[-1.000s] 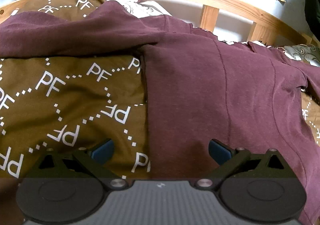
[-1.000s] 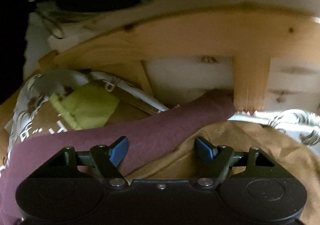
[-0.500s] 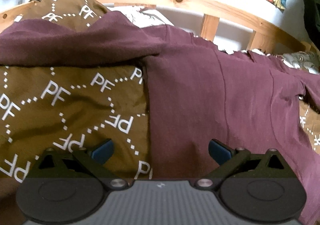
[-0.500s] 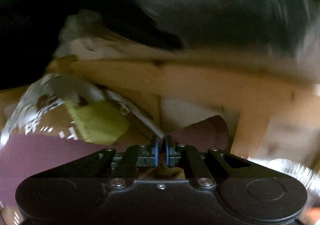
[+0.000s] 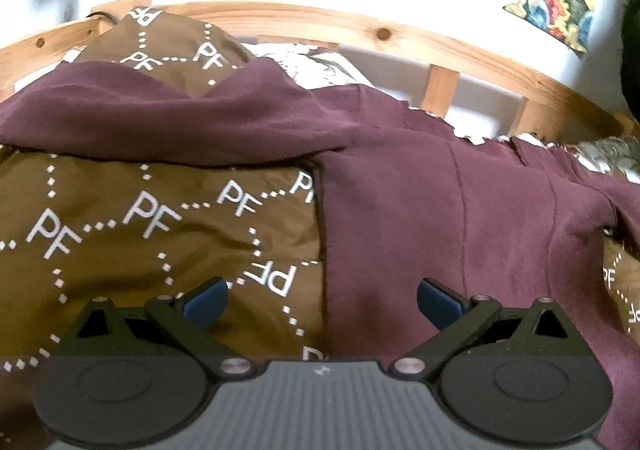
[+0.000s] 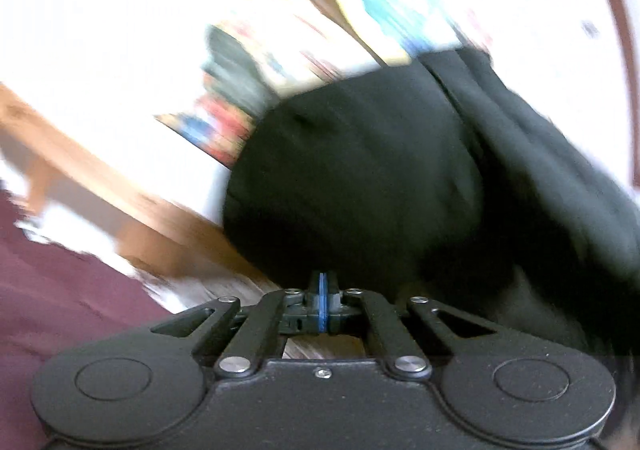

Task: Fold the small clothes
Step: 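Lift the sleeve with the right tool and carry it across the shirt body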

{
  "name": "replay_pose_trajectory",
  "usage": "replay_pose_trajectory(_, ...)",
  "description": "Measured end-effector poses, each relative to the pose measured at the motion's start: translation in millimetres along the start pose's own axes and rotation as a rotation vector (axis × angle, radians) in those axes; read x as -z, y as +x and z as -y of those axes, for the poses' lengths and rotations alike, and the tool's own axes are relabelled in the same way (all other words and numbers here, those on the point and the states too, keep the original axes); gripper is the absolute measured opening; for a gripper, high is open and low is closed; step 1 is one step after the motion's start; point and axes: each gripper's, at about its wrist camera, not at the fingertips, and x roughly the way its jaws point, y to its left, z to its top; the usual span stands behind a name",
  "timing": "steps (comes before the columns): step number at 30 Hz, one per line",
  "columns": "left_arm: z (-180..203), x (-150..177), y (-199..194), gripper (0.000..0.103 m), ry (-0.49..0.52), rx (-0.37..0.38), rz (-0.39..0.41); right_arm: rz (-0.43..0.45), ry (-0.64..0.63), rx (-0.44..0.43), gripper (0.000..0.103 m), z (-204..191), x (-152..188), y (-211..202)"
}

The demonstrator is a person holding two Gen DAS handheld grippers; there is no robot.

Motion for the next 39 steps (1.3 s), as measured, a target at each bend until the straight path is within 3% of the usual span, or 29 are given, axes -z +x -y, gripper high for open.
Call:
replay_pose_trajectory(4,-9,-6,0,0.102,-0.05,-0.015,-0.006,0.152,-0.093,-0.183,0.0,-44,-29,-32)
replay_pose_trajectory(7,-15,-9,3,0.102,-0.081,-0.022,-0.017,0.212,-0.147,-0.323,0.0,-75,-40,-57)
replay_pose_trajectory(9,-19,-10,4,0.102,-0.092,-0.025,-0.025,0.182,-0.152,-0.411,0.0,-91,-43,-69)
replay_pose_trajectory(11,-21,-9,5,0.102,-0.094,-0.027,-0.035,0.117,-0.111,-0.441,0.0,-98,-42,-75)
replay_pose_trajectory(13,-21,-8,6,0.102,-0.092,-0.022,-0.043,0.017,-0.04,-0.434,0.014,-90,-34,-66)
replay_pose_trajectory(17,-16,-5,8,0.102,-0.065,0.003,-0.052,-0.244,0.189,-0.347,0.033,-49,-5,-22)
replay_pose_trajectory(19,-12,-2,10,0.102,-0.041,0.017,-0.058,-0.366,0.339,-0.255,0.05,-15,14,0)
replay_pose_trajectory(21,-7,2,12,0.102,-0.019,0.027,-0.067,-0.443,0.452,-0.166,0.058,18,39,11)
replay_pose_trajectory(25,1,10,16,0.102,0.02,0.043,-0.089,-0.575,0.638,0.03,0.063,86,90,30)
replay_pose_trajectory(30,8,18,20,0.102,0.055,0.063,-0.111,-0.672,0.811,0.206,0.078,140,135,38)
replay_pose_trajectory(32,11,21,22,0.102,0.073,0.063,-0.117,-0.717,0.882,0.252,0.078,152,150,38)
replay_pose_trajectory(36,16,25,24,0.102,0.107,0.055,-0.121,-0.8,1.024,0.291,0.084,167,180,56)
replay_pose_trajectory(39,18,26,24,0.102,0.119,0.057,-0.119,-0.813,1.049,0.33,0.084,169,190,71)
